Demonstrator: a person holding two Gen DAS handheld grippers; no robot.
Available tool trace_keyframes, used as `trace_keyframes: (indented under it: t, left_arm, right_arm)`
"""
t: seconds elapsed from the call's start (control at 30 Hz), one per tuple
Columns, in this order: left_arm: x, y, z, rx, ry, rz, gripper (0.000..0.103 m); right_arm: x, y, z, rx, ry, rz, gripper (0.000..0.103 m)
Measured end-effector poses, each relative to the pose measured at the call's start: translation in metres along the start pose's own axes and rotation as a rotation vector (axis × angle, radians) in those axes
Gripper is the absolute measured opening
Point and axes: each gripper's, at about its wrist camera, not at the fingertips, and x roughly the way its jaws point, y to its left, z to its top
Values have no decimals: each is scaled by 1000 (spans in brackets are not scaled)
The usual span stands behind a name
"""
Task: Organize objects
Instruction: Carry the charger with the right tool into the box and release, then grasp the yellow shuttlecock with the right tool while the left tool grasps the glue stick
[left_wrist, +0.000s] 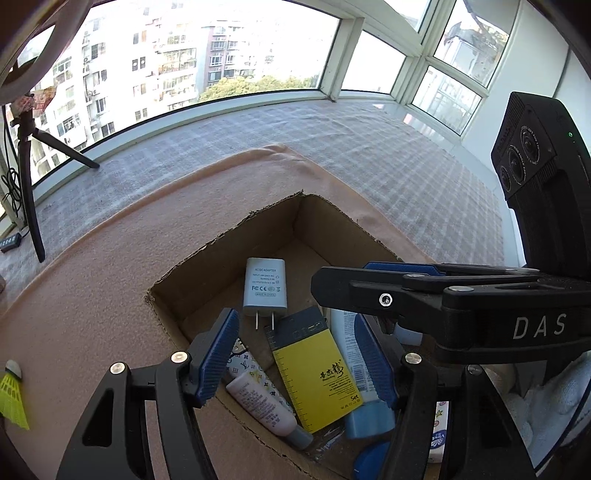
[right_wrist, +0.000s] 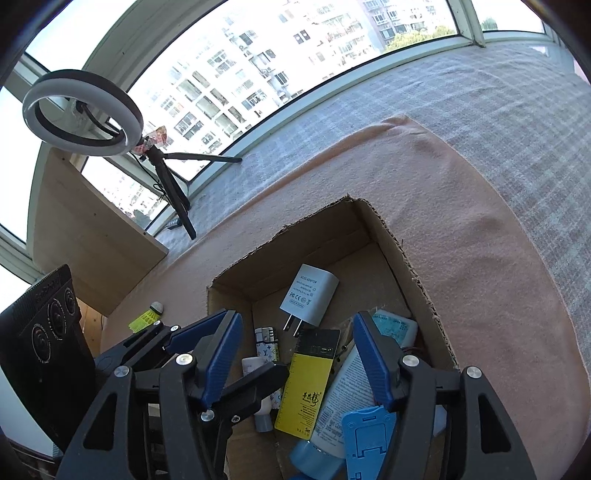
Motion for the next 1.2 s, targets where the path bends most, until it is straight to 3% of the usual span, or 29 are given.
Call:
trace_keyframes:
  t: [0.37, 0.67, 0.87, 1.1, 1.2]
  left_arm:
    - [-40, 29, -38, -54, -18, 8, 69]
    - [-93, 70, -76, -127, -59, 41, 69]
    - [-134, 106, -110, -164, -78, 107, 69]
    - [-176, 172, -154, -271, -93, 186, 69]
    - [-190, 200, -169, -296, -88, 231, 68]
  right_arm:
    - [1, 16, -24, 2, 5, -9, 61]
    - [2, 56, -44, -84, 2, -31, 61]
    - [9, 93, -55, -151, -5, -10, 61]
    - [28, 137, -61, -202, -40, 1, 61]
    - [43, 157, -59, -212, -19, 38, 74]
